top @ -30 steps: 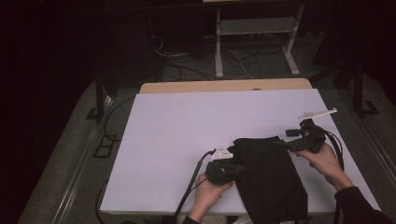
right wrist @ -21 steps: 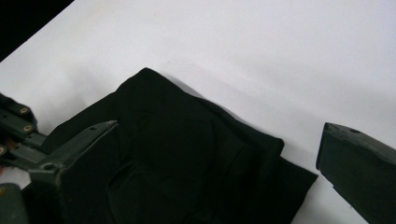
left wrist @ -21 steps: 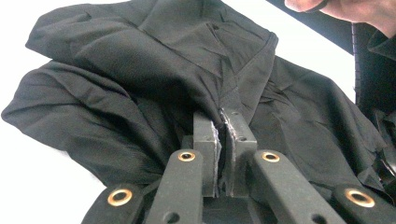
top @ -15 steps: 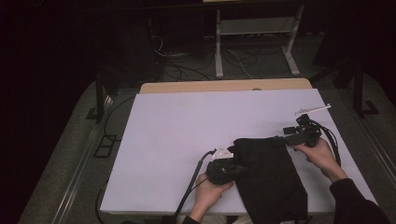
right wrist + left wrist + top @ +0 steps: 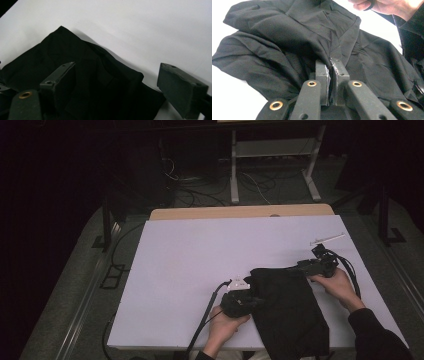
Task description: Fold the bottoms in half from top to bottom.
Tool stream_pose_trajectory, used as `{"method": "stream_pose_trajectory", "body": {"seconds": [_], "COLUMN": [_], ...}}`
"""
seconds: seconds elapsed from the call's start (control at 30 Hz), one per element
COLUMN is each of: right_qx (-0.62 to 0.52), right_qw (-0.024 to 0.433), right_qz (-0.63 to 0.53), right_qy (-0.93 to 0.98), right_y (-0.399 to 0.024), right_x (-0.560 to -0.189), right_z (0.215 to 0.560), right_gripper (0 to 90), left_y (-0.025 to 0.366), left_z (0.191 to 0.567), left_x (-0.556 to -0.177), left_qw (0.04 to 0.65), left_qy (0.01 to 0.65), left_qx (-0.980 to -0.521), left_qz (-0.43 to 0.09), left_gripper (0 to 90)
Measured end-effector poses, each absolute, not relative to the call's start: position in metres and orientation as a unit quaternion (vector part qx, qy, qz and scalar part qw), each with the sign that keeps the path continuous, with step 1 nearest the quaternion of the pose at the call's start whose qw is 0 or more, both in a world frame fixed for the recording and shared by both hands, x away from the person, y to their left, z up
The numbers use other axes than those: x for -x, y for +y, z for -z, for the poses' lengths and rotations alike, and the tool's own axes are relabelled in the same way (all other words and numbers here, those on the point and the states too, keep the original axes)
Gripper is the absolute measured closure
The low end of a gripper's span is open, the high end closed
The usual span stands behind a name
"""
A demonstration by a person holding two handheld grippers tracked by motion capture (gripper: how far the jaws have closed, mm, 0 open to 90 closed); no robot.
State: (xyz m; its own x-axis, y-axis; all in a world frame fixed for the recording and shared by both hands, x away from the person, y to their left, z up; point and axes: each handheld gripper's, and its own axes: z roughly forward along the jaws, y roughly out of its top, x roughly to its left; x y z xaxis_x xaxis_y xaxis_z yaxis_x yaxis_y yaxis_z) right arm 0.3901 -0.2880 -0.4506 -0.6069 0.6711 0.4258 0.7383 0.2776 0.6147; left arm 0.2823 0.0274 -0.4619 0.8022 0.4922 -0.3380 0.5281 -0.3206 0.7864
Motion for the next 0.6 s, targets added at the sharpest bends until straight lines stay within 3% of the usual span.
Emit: {"method": "stream_pose_trajectory", "body": {"seconds": [0.33, 0.6], "right_qx": [0.437, 0.429], "right_qw": [0.054, 0.047], "right_qz": [0.413, 0.403], "right_qy": [-0.797, -0.807], "right_y": [-0.2838, -0.28], "right_x": [-0.3894, -0.3883], "right_z": [0.4542, 0.4545], "right_gripper": [33.1, 57.8], "left_y": [0.0264, 0.0264], "left_z": [0.4623, 0.4628], "left_x": [-0.2817, -0.2814], "left_qw": [0.489, 0.489], "left_qy": [0.312, 0.311], "left_qx": [-0.814, -0.815], "left_qz": [0.018, 0.018], "left_gripper": [84.0, 84.0]}}
